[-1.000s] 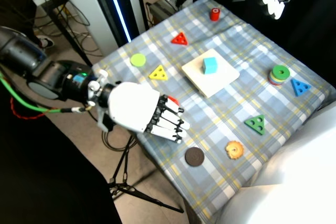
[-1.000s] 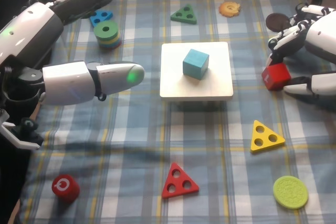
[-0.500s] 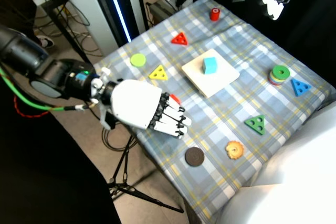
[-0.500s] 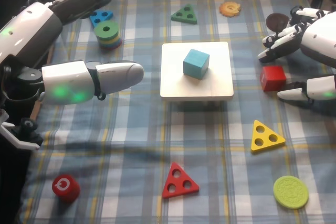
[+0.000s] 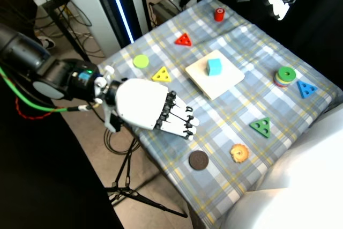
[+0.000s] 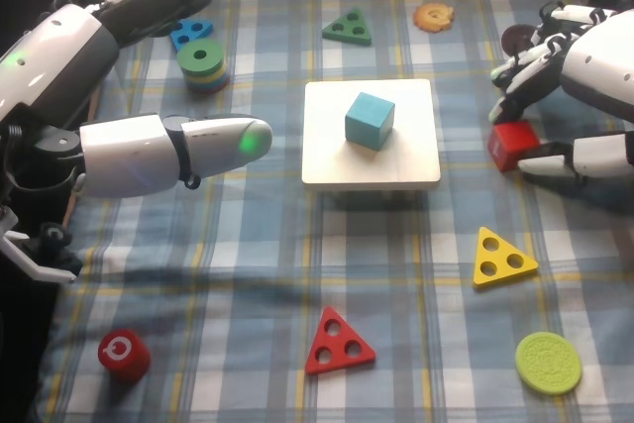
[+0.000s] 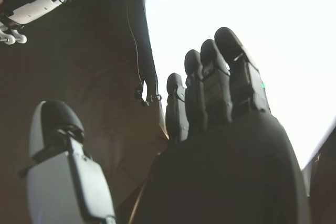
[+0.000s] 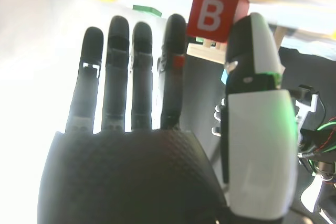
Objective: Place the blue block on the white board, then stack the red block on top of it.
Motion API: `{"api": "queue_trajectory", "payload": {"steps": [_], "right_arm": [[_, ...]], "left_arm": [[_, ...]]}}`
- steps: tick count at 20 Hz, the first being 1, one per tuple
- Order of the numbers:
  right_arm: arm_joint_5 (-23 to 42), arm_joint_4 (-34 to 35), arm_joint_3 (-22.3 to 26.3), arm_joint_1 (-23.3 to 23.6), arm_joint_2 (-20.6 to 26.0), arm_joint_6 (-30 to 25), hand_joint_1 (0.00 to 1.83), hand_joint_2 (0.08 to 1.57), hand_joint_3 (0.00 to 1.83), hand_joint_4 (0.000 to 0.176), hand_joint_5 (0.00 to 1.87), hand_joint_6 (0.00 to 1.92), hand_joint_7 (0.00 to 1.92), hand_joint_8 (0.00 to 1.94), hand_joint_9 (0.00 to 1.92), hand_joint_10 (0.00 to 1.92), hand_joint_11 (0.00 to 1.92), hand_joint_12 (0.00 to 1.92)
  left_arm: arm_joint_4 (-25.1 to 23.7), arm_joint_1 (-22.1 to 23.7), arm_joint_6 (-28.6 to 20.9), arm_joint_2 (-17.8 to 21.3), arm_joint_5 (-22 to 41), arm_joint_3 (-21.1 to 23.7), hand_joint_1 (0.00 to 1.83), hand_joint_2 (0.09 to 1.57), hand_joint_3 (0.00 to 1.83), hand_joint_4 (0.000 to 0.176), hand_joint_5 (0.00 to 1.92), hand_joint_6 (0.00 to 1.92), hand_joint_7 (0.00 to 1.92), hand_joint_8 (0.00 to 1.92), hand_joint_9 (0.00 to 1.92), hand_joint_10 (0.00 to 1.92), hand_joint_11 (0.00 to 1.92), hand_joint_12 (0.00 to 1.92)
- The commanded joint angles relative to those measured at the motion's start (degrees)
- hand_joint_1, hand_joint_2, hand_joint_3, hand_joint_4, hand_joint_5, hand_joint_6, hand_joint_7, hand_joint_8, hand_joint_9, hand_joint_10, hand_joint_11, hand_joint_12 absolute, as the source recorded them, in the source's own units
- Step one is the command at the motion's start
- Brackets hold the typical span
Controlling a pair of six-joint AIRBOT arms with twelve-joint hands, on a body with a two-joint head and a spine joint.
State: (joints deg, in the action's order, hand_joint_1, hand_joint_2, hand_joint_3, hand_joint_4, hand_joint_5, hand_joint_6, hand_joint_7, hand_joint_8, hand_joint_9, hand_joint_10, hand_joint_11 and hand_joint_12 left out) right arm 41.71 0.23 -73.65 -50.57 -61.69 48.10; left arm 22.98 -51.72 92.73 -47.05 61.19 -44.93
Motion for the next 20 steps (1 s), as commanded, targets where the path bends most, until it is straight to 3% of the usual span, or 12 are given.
{"api": "queue_trajectory", "payload": {"steps": [1, 4, 5, 6, 9, 10, 11, 13, 16, 17, 18, 20], "right_arm": [[6.56, 0.62, -0.14, 0.83, -0.02, 0.03, 1.09, 1.1, 0.0, 0.0, 1.0, 0.95, 0.78, 0.02, 0.68, 0.01, 0.17, 1.0], [6.56, 0.6, -0.24, 1.13, -0.02, 0.03, 1.12, 1.1, 0.0, 0.0, 1.01, 0.94, 0.83, 0.03, 0.7, 0.01, 0.17, 1.0], [6.56, 0.49, -0.27, 1.24, -0.01, 0.03, 1.12, 1.1, 0.0, 0.0, 1.01, 0.94, 0.84, 0.03, 0.7, 0.01, 0.16, 1.0], [6.57, -0.06, -0.29, 1.51, 0.0, -0.46, 1.12, 1.1, 0.0, 0.0, 1.01, 0.94, 0.83, 0.02, 0.7, 0.01, 0.17, 1.01], [7.44, -5.04, -0.35, 3.73, 0.35, -5.23, 1.1, 1.1, 0.0, 0.0, 1.01, 0.94, 0.84, 0.01, 0.71, 0.01, 0.17, 1.06], [8.72, -7.74, -0.32, 5.12, 0.67, -7.48, 1.08, 1.1, 0.0, 0.022, 1.01, 0.93, 0.83, 0.01, 0.7, 0.01, 0.18, 1.06], [9.65, -9.21, -0.22, 6.29, 0.97, -8.43, 1.11, 1.09, 0.0, 0.0, 1.02, 0.92, 0.83, 0.0, 0.68, 0.0, 0.16, 1.04], [10.88, -12.35, -0.03, 9.04, 1.42, -9.98, 1.12, 1.1, 0.0, 0.0, 1.02, 0.92, 0.84, 0.01, 0.67, 0.0, 0.14, 1.01], [11.63, -17.57, -0.59, 13.32, 1.12, -13.26, 1.1, 1.09, 0.0, 0.0, 1.03, 0.9, 0.84, 0.0, 0.7, 0.01, 0.09, 1.15], [11.75, -19.83, -1.2, 14.95, 0.35, -15.21, 1.09, 1.09, 0.0, 0.038, 1.03, 0.9, 0.83, 0.0, 0.7, 0.01, 0.09, 1.15], [11.81, -21.03, -1.66, 15.63, -0.14, -16.35, 1.1, 1.08, 0.0, 0.011, 1.04, 0.88, 0.83, 0.0, 0.72, 0.01, 0.16, 1.12], [11.8, -24.48, -3.3, 17.33, -2.19, -19.79, 1.16, 1.08, 0.0, 0.0, 1.04, 0.87, 0.79, 0.0, 0.76, 0.01, 0.43, 1.03]], "left_arm": [[-1.37, 0.28, -0.57, -0.21, 6.92, -0.07, 0.69, 0.84, 0.0, 0.131, 0.31, 0.0, 0.32, 0.0, 0.28, 0.0, 0.0, 0.79], [-1.36, 0.27, -0.57, -0.22, 6.88, -0.06, 0.7, 0.84, 0.0, 0.148, 0.31, 0.0, 0.33, 0.0, 0.27, 0.0, 0.0, 0.79], [-1.36, 0.27, -0.57, -0.19, 6.87, -0.07, 0.69, 0.84, 0.0, 0.137, 0.31, 0.0, 0.33, 0.0, 0.28, 0.0, 0.0, 0.79], [-1.36, 0.26, -0.57, -0.12, 6.84, -0.08, 0.69, 0.84, 0.0, 0.146, 0.31, 0.0, 0.33, 0.0, 0.28, 0.0, 0.0, 0.79], [-1.36, -0.14, -0.57, 0.36, 6.97, 0.04, 0.7, 0.85, 0.0, 0.132, 0.32, 0.0, 0.33, 0.0, 0.27, 0.0, 0.0, 0.75], [-1.34, -0.36, -0.57, 0.55, 7.02, 0.07, 0.71, 0.85, 0.0, 0.13, 0.32, 0.0, 0.33, 0.0, 0.27, 0.0, 0.0, 0.75], [-1.34, -0.48, -0.57, 0.77, 6.93, 0.07, 0.72, 0.85, 0.0, 0.123, 0.32, 0.0, 0.32, 0.0, 0.27, 0.0, 0.0, 0.73], [-1.33, -0.8, -0.58, 1.2, 6.85, 0.15, 0.71, 0.86, 0.0, 0.122, 0.32, 0.0, 0.33, 0.0, 0.28, 0.0, 0.0, 0.72], [-1.34, -1.06, -0.58, 1.57, 6.83, 0.28, 0.7, 0.85, 0.0, 0.126, 0.33, 0.0, 0.33, 0.0, 0.29, 0.0, 0.0, 0.78], [-1.35, -1.11, -0.58, 1.57, 6.84, 0.26, 0.68, 0.86, 0.0, 0.129, 0.32, 0.0, 0.32, 0.0, 0.3, 0.0, 0.0, 0.82], [-1.35, -1.15, -0.58, 1.57, 6.84, 0.26, 0.66, 0.86, 0.0, 0.127, 0.32, 0.0, 0.33, 0.0, 0.31, 0.01, 0.0, 0.89], [-1.35, -1.24, -0.58, 1.57, 6.82, 0.21, 0.65, 0.86, 0.0, 0.119, 0.33, 0.0, 0.34, 0.0, 0.32, 0.01, 0.0, 0.91]]}}
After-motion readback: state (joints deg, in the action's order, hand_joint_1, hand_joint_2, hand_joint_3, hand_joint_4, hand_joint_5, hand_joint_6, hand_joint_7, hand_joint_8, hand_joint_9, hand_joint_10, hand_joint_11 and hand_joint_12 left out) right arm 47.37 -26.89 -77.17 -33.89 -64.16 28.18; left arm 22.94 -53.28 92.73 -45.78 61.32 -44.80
